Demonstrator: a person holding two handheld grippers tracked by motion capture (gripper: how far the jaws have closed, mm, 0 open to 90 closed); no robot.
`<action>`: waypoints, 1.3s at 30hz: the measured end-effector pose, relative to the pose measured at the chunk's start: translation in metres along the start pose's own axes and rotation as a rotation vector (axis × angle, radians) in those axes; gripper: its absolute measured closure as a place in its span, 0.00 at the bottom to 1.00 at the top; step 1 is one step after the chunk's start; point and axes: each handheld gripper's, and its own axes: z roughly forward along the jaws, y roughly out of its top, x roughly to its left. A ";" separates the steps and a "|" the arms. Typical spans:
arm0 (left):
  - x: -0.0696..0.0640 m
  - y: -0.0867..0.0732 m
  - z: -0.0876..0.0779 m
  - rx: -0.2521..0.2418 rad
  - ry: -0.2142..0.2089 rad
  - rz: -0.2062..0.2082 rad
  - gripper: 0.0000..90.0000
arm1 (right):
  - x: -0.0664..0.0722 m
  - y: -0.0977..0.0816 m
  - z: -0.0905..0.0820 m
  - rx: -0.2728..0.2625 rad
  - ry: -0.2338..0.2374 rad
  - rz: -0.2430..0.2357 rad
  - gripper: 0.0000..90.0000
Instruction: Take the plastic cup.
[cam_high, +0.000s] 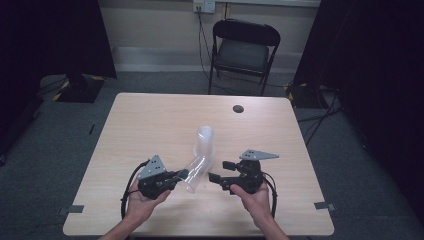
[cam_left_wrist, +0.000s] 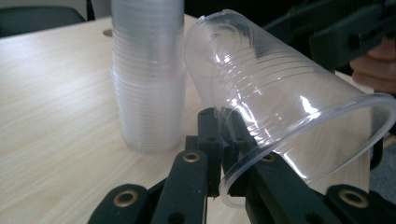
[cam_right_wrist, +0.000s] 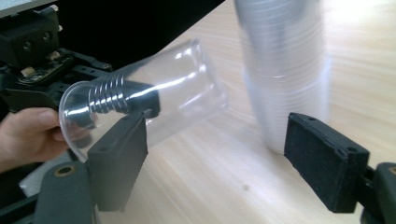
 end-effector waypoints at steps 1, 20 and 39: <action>-0.001 0.000 0.001 0.004 0.000 0.008 0.98 | 0.000 0.000 -0.003 -0.001 -0.012 -0.013 0.24; 0.004 -0.004 0.018 0.217 -0.121 -0.015 0.98 | 0.006 -0.003 -0.009 0.034 0.016 -0.187 0.21; 0.000 -0.011 0.031 0.338 -0.275 -0.049 0.97 | 0.025 -0.027 0.018 0.191 0.100 -0.435 0.16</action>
